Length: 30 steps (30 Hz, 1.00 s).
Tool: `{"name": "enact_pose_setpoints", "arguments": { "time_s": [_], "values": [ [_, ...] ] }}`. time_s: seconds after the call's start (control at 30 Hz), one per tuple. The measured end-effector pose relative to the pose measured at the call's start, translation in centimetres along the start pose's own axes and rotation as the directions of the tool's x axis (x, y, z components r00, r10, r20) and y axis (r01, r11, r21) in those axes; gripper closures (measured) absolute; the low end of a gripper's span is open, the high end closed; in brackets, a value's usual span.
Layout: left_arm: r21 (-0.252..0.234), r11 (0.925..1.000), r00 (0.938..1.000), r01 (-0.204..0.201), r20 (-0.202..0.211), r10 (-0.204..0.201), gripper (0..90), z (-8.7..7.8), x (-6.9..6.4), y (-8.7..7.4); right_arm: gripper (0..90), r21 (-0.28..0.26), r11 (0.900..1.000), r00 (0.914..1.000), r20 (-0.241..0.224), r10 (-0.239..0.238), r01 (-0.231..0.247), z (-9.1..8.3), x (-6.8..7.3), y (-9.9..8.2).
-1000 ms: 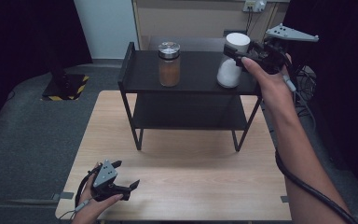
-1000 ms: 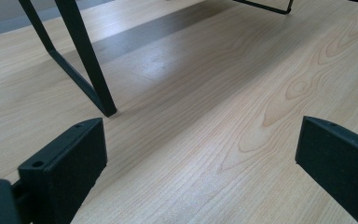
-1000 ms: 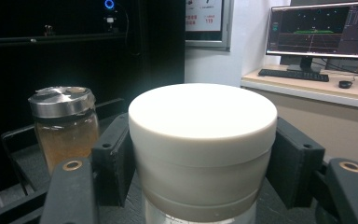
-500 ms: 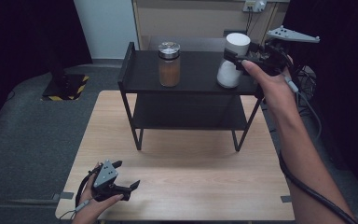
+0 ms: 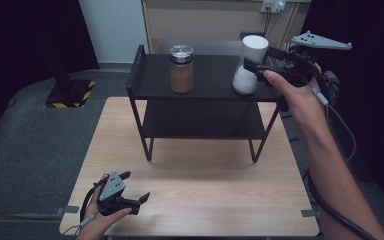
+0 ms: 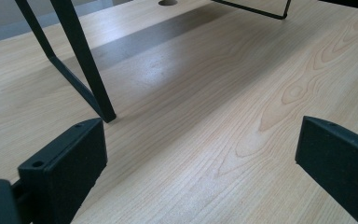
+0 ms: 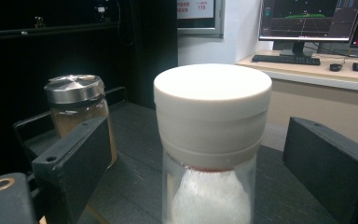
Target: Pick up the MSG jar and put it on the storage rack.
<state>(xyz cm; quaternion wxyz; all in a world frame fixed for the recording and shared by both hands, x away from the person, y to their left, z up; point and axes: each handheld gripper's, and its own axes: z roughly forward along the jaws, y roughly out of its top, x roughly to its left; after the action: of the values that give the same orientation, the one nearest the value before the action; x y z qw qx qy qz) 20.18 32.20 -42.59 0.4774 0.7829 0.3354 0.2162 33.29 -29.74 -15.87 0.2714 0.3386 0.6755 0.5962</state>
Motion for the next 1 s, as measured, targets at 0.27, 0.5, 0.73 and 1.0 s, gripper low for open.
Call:
{"name": "enact_pose_setpoints", "arguments": {
  "time_s": [0.27,0.5,0.73,1.0],
  "values": [
    [0.0,1.0,1.0,-0.003,-0.004,0.003,0.7,0.0,-0.1,0.1,8.0,-0.029,0.9995,0.9998,0.016,-0.011,0.011,-2.5,0.4,-0.9],
    [0.004,1.0,1.0,-0.006,-0.005,0.006,0.5,0.1,-0.3,0.1,7.5,-0.056,0.9984,0.9999,0.01,-0.006,0.007,-4.6,0.4,-2.2],
    [0.009,0.9999,0.9999,-0.007,-0.009,0.007,0.5,0.4,-0.6,0.0,7.2,-0.086,0.9962,0.9995,-0.026,-0.017,0.015,-5.6,0.2,-4.1],
    [0.009,1.0,0.9999,-0.002,-0.012,0.002,0.5,0.5,-0.6,-0.2,7.0,-0.119,0.9925,0.9968,-0.072,-0.036,0.027,-6.4,0.4,-6.1]
  ]
}}
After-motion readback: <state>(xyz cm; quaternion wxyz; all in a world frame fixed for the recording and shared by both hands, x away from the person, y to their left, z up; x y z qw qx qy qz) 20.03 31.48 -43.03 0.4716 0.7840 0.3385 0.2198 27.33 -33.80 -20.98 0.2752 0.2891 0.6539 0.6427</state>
